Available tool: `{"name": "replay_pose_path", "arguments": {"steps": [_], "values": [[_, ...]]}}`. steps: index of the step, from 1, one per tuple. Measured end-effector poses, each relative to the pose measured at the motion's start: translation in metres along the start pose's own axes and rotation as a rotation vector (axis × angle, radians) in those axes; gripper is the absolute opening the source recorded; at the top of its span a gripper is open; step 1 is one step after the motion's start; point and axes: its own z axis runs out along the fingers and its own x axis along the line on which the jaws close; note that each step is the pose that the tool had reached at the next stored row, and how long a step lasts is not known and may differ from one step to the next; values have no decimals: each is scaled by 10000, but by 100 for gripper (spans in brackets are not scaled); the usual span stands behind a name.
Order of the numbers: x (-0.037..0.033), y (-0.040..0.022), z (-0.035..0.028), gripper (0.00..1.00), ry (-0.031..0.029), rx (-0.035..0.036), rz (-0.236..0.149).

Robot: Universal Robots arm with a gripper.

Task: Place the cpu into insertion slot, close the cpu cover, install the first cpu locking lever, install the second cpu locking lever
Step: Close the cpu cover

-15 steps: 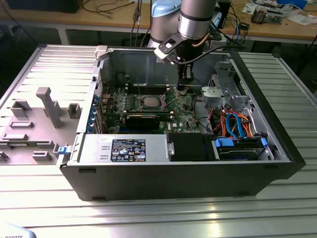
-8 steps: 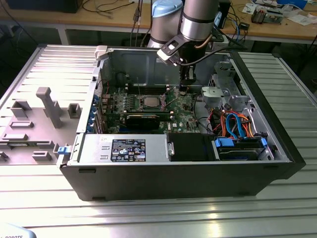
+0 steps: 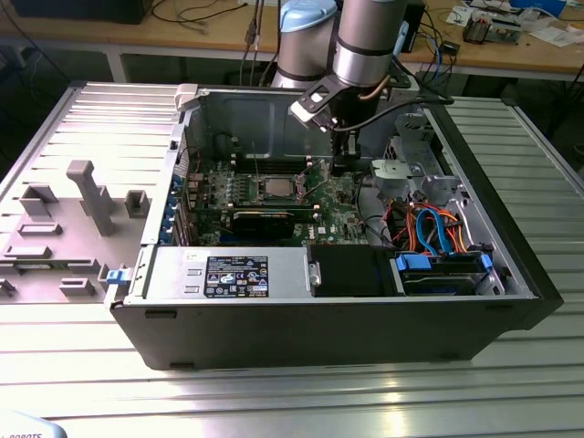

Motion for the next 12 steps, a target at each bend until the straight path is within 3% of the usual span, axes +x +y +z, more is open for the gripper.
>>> {"name": "replay_pose_path", "arguments": {"steps": [12], "values": [[0,-4,1,11,1,-1,0]]}}
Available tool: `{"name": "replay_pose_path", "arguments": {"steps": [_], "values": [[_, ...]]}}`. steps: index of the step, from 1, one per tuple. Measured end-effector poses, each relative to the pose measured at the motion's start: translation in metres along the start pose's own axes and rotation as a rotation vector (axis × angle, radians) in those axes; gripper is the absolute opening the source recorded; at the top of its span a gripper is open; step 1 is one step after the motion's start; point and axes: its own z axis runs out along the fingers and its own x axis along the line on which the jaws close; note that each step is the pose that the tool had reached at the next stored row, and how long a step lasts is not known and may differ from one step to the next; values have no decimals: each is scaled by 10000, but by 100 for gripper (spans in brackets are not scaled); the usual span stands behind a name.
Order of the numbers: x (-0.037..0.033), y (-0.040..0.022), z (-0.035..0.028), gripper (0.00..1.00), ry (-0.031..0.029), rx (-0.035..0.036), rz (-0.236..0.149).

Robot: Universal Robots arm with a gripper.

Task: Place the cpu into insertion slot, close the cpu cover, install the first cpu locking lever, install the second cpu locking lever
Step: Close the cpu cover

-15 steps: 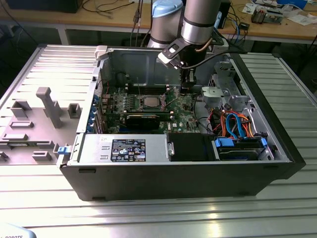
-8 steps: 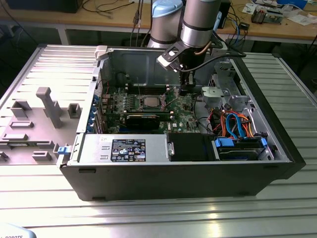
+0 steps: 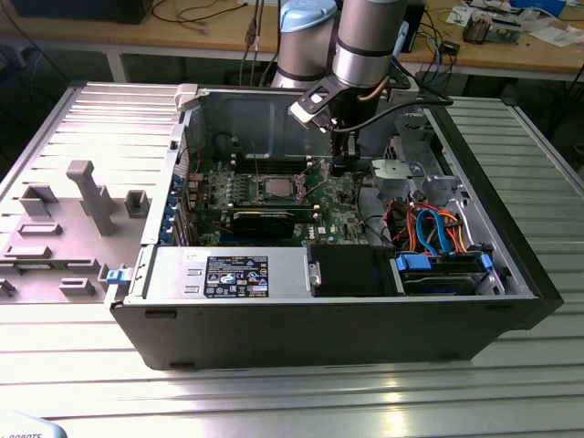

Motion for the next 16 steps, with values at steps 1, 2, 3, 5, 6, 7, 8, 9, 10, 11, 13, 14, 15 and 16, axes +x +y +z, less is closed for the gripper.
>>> {"name": "replay_pose_path", "arguments": {"steps": [1,2,3,5,6,7,8,9,10,11,13,14,15,16], "values": [[0,-5,0,11,1,0,3],[0,-14,1,11,1,0,3],[0,-22,0,11,2,0,1],[1,-37,0,11,4,0,1],[2,-41,0,11,5,-1,0],[2,-52,0,11,5,0,0],[1,-72,0,11,6,0,0],[1,-80,0,11,7,0,0],[1,-91,0,11,7,0,0],[1,-107,0,11,8,0,0],[1,-130,1,11,8,0,0],[1,-151,1,11,9,0,0],[1,-162,1,11,9,0,1],[1,-177,1,11,8,0,0]]}}
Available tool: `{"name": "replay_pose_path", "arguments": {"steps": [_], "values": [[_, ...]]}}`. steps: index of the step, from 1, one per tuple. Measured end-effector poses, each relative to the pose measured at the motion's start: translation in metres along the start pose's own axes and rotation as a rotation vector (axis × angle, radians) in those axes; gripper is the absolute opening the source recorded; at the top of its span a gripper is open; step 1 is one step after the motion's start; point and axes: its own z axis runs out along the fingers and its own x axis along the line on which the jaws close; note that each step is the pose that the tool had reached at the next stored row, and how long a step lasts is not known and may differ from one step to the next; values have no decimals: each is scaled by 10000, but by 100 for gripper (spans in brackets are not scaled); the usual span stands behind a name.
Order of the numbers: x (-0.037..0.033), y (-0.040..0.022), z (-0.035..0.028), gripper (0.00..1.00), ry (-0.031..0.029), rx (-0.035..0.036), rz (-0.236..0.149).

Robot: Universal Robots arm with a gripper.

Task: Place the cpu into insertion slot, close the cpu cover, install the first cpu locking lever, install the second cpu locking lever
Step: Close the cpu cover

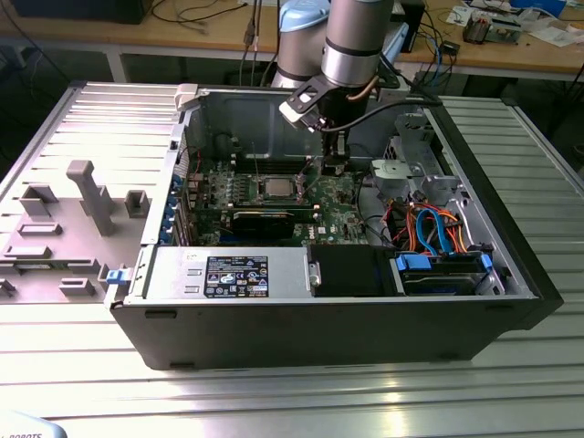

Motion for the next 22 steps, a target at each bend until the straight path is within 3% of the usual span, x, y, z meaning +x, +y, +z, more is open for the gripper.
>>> {"name": "replay_pose_path", "arguments": {"steps": [3,16,22], "values": [[-1,-42,0,11,0,0,1],[0,-47,1,11,1,0,0],[-1,-85,2,11,1,0,1]]}}
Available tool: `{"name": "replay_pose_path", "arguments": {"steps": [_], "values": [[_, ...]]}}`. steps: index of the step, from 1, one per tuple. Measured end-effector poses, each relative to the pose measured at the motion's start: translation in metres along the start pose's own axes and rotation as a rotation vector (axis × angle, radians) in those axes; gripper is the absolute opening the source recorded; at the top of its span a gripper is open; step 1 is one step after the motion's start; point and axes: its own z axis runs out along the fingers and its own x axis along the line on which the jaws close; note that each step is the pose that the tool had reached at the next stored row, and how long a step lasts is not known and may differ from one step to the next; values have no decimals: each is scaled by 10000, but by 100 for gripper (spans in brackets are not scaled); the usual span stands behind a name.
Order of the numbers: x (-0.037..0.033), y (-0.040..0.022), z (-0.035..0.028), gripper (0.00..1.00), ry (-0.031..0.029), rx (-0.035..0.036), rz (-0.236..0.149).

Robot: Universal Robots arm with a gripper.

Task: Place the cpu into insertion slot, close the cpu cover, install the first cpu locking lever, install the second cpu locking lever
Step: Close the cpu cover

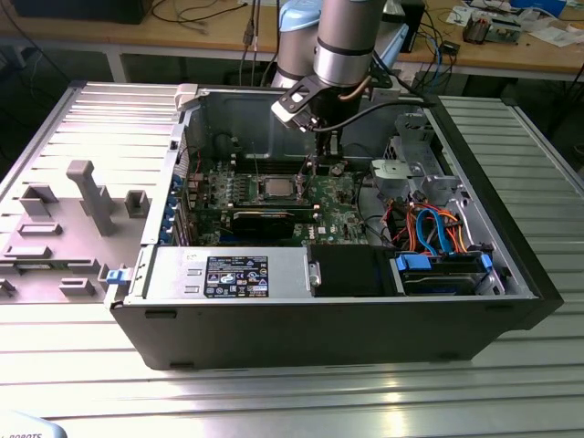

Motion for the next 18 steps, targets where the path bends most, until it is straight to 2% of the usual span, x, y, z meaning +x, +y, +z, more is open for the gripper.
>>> {"name": "replay_pose_path", "arguments": {"steps": [18], "values": [[0,-34,12,11,11,0,-1]]}}
